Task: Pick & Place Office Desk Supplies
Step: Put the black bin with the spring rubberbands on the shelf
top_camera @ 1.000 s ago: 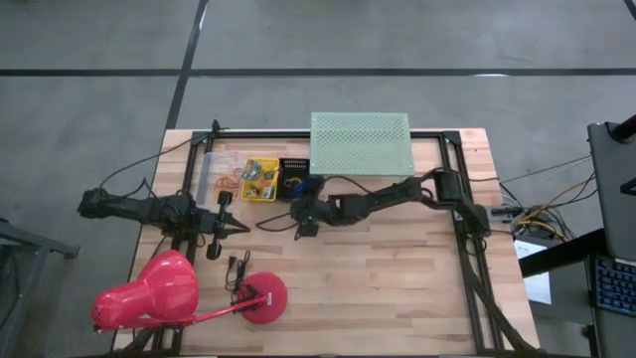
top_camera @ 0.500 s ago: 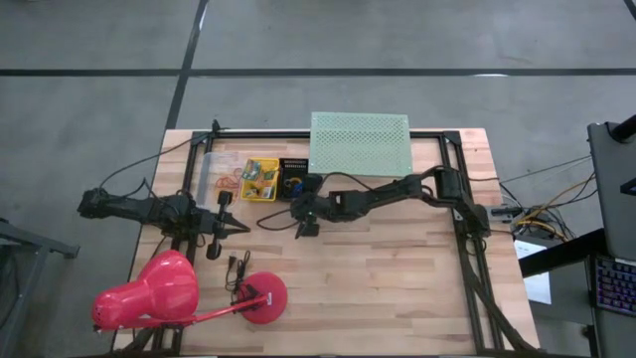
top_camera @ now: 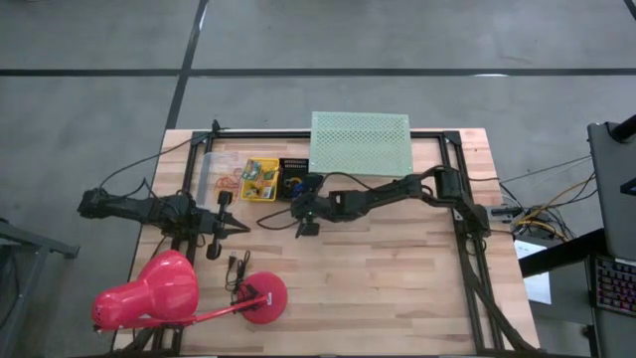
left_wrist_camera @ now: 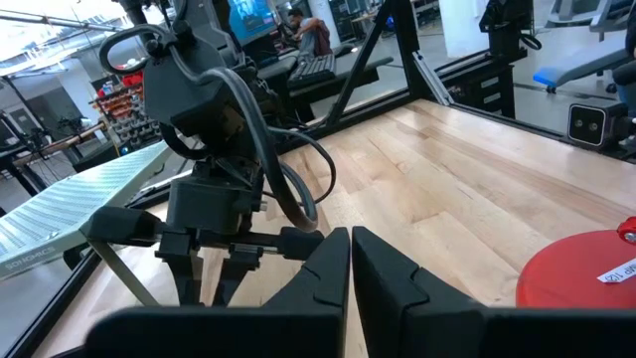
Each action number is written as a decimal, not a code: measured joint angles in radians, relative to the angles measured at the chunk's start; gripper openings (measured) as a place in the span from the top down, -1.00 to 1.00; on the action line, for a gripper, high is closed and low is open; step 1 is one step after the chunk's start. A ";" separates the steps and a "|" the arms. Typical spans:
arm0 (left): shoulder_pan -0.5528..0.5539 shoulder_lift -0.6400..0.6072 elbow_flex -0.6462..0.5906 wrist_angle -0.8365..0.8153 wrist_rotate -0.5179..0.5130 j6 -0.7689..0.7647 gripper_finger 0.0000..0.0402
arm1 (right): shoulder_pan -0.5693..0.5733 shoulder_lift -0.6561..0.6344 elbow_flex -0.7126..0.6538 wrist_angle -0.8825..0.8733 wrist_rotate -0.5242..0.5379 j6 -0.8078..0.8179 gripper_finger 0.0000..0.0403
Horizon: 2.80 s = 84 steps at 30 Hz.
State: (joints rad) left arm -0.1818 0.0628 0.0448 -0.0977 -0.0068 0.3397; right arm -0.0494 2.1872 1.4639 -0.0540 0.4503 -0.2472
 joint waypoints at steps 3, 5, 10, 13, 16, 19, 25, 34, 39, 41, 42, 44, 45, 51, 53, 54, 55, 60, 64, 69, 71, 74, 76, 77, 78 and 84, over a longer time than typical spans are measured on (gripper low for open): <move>0.000 0.000 0.000 0.000 0.000 0.000 0.90 | 0.000 0.000 0.000 0.000 0.023 0.002 0.85; 0.000 0.000 0.000 0.000 0.000 0.000 0.90 | 0.002 0.000 0.000 0.000 0.030 0.003 0.91; 0.000 0.000 0.000 0.000 0.000 0.000 0.90 | 0.006 0.000 0.000 0.000 0.046 0.005 0.93; 0.000 0.000 0.000 0.000 0.000 0.000 0.90 | 0.015 0.000 -0.001 0.000 0.051 0.007 0.93; 0.000 0.000 0.000 0.000 0.000 0.000 0.90 | 0.023 0.000 -0.002 0.001 0.051 0.007 0.93; 0.000 0.000 0.000 0.000 0.000 0.000 0.90 | 0.036 0.000 -0.001 0.001 0.052 0.007 0.93; 0.000 0.000 0.000 0.000 0.000 0.000 0.90 | 0.062 -0.003 0.000 -0.012 0.022 0.004 0.93; 0.000 0.000 0.000 0.000 0.000 0.000 0.90 | 0.113 -0.008 0.002 -0.045 -0.037 -0.022 0.94; 0.000 0.000 0.000 0.000 0.000 0.000 0.90 | 0.149 -0.008 0.002 -0.086 -0.039 0.007 0.94; 0.000 0.000 0.000 0.000 0.000 0.000 0.90 | 0.164 -0.009 0.002 -0.098 -0.038 0.025 0.94; 0.000 0.000 0.000 0.000 0.000 0.000 0.90 | 0.172 -0.011 0.002 -0.103 -0.037 0.037 0.94; 0.000 0.000 0.000 0.000 0.000 0.000 0.90 | 0.187 -0.019 0.001 -0.115 -0.037 0.064 0.94; 0.000 0.000 0.000 0.000 0.000 0.000 0.90 | 0.195 -0.025 0.001 -0.117 -0.038 0.079 0.94; 0.000 0.000 0.000 0.000 0.000 0.000 0.90 | 0.245 -0.088 0.000 -0.152 -0.037 0.133 0.94; 0.000 0.000 0.000 0.000 0.000 0.000 0.90 | 0.265 -0.110 0.000 -0.186 -0.036 0.150 0.94; 0.000 0.000 0.000 0.000 0.000 0.000 0.90 | 0.274 -0.121 0.001 -0.197 -0.036 0.163 0.94; 0.000 0.000 0.000 0.000 0.000 0.000 0.90 | 0.281 -0.134 0.001 -0.225 -0.036 0.178 0.94; 0.000 0.004 0.000 0.000 0.000 0.000 0.90 | 0.306 -0.159 -0.001 -0.368 -0.032 0.278 0.94; 0.000 0.015 0.000 -0.001 0.000 0.000 0.90 | 0.323 -0.159 -0.018 -0.413 -0.009 0.346 0.94; 0.000 0.013 0.000 0.000 0.000 0.000 0.90 | 0.366 -0.161 -0.066 -0.416 0.081 0.399 0.94; 0.000 0.017 0.000 0.000 0.000 0.000 0.90 | 0.383 -0.176 -0.084 -0.430 0.093 0.409 0.94; 0.000 0.022 0.000 0.000 0.000 0.000 0.90 | 0.401 -0.219 -0.106 -0.479 0.071 0.438 0.94; 0.000 0.022 0.000 0.000 0.000 0.000 0.90 | 0.414 -0.254 -0.128 -0.489 0.060 0.480 0.94; 0.000 0.022 0.000 0.000 0.000 0.000 0.90 | 0.421 -0.277 -0.148 -0.490 0.057 0.494 0.94; 0.000 0.024 0.000 0.000 0.000 0.000 0.90 | 0.429 -0.299 -0.166 -0.493 0.057 0.509 0.94; 0.000 0.032 0.000 0.000 0.000 0.000 0.90 | 0.504 -0.448 -0.292 -0.489 0.091 0.584 0.94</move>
State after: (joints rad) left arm -0.1818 0.0948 0.0448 -0.0977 -0.0069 0.3397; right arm 0.4543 1.7389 1.1720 -0.5429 0.5414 0.3372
